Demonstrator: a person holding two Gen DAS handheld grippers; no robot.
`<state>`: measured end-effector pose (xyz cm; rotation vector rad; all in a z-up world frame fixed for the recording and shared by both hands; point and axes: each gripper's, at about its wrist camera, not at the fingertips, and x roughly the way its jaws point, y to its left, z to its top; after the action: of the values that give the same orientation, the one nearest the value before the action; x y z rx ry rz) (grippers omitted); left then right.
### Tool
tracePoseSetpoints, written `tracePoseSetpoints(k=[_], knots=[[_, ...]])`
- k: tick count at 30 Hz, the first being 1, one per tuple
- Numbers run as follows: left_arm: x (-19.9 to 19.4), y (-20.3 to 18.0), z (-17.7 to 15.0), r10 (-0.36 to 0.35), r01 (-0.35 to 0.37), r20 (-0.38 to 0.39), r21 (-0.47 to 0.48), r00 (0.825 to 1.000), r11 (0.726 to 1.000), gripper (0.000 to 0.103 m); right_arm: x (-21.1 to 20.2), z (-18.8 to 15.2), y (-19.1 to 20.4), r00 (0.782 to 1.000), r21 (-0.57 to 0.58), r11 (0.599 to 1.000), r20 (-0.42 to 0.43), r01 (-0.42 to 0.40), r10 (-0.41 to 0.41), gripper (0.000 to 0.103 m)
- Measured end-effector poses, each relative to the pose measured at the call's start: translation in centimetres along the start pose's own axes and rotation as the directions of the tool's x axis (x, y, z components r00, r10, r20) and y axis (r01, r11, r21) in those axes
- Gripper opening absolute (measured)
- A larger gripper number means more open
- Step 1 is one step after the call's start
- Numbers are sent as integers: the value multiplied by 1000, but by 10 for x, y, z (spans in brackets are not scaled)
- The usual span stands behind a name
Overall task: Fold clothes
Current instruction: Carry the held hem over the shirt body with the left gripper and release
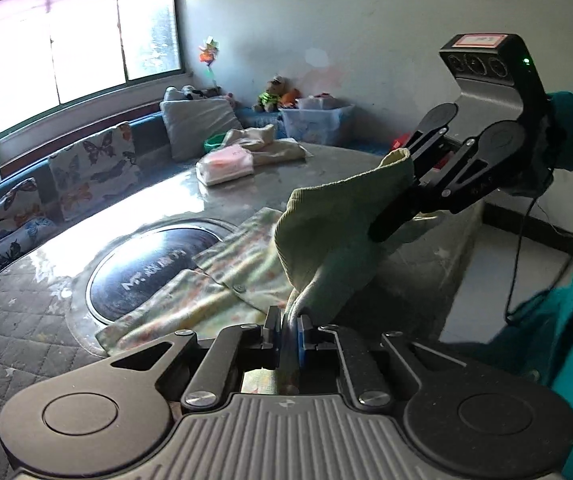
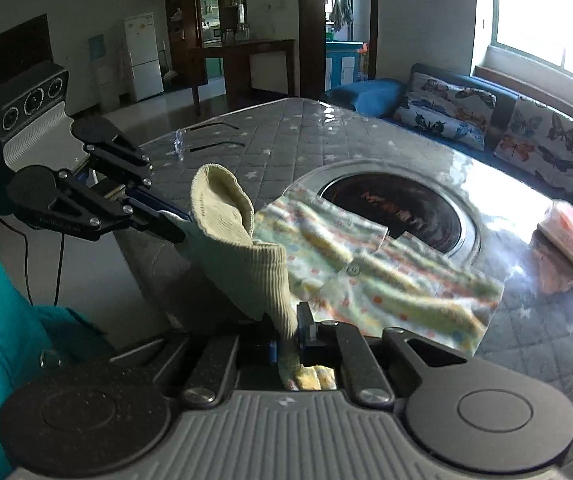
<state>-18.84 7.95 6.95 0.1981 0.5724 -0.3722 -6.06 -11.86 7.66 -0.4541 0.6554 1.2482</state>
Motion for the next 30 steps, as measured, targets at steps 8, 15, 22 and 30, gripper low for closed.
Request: tracePoseSetpoints(k=[8, 15, 22, 30], knots=[[19, 47, 13, 74, -70, 46, -89, 996, 994, 9, 22, 41, -23, 999, -76, 996, 14, 35, -34, 8], [60, 102, 24, 119, -116, 10, -172, 993, 978, 9, 73, 75, -64, 998, -77, 995, -16, 63, -64, 8], [111, 157, 13, 167, -185, -87, -284, 982, 941, 8, 143, 79, -103, 994, -4, 995, -58, 96, -96, 8], [132, 188, -7, 192, -241, -158, -407, 969, 881, 9, 193, 50, -136, 989, 159, 976, -53, 146, -139, 24]])
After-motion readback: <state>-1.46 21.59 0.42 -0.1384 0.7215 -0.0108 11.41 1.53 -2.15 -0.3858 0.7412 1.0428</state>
